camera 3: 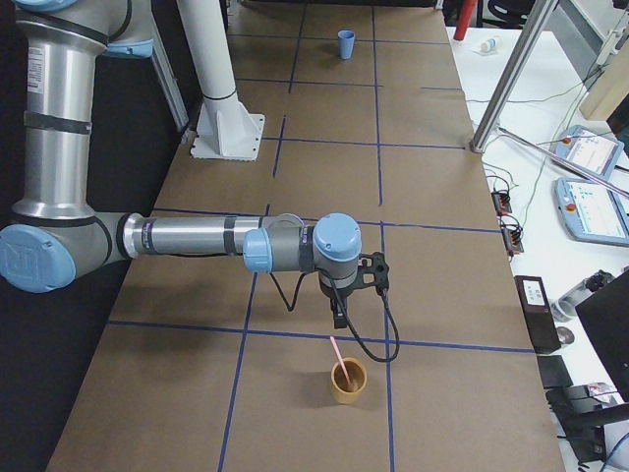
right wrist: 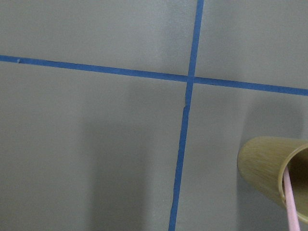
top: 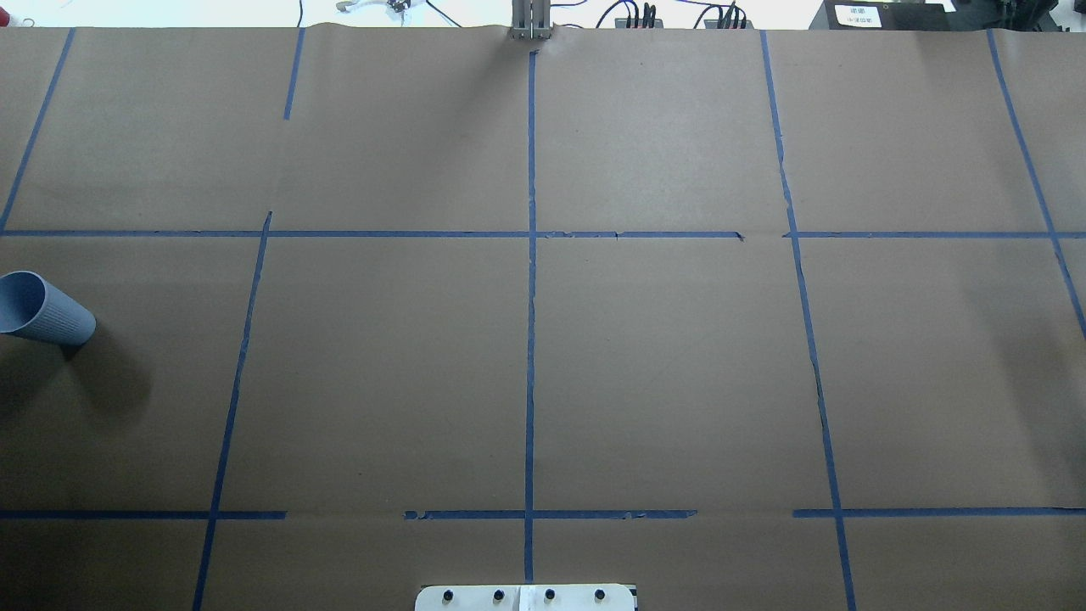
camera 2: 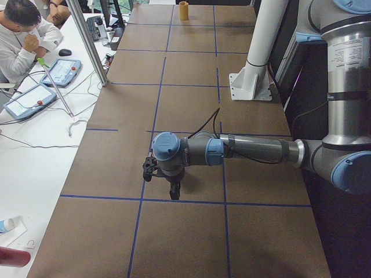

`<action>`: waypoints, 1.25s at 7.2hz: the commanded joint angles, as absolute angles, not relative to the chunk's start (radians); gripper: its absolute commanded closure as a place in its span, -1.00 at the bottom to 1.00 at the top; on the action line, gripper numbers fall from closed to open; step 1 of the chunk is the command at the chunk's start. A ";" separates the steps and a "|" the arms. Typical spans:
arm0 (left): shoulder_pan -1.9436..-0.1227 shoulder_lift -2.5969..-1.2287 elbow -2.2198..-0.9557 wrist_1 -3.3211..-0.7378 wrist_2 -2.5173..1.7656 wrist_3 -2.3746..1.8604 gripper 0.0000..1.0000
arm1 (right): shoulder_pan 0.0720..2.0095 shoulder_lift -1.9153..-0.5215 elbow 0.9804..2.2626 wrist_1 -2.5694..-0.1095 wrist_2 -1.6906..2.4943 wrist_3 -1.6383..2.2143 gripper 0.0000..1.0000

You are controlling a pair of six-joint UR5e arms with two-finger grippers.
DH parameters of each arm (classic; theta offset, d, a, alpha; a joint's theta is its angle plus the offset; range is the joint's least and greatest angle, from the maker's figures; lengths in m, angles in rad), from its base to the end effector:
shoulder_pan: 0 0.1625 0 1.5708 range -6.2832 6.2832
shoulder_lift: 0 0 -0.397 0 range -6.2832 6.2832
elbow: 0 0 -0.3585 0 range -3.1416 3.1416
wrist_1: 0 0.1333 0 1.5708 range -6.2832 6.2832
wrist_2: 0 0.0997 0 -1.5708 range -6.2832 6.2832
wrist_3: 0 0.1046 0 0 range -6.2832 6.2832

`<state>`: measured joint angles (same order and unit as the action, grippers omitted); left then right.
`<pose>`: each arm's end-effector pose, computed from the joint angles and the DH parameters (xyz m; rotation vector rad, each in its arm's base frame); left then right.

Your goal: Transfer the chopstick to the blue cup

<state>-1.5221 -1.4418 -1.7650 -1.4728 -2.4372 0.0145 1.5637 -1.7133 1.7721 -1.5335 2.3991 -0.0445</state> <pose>-0.0339 -0.4062 0.6038 -0.0455 0.8657 0.0450 0.0533 -0.4079 0.5952 0.1060 -0.8260 -0.0884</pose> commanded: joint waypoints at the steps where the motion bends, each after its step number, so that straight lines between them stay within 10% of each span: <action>1: -1.482 -1.440 -1.763 -1.562 -2.471 0.002 -1.00 | 1.563 -1.712 1.779 -1.528 2.401 -0.044 -1.00; 9: -1.165 -1.531 -1.574 -1.945 -2.395 -0.532 -0.86 | 1.563 -1.713 1.782 -1.522 2.401 -0.055 -1.00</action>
<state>-1.2059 -1.5035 -1.6147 -1.9167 -2.3972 -0.4892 1.5631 -1.7136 1.7824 -1.5221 2.4008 -0.0540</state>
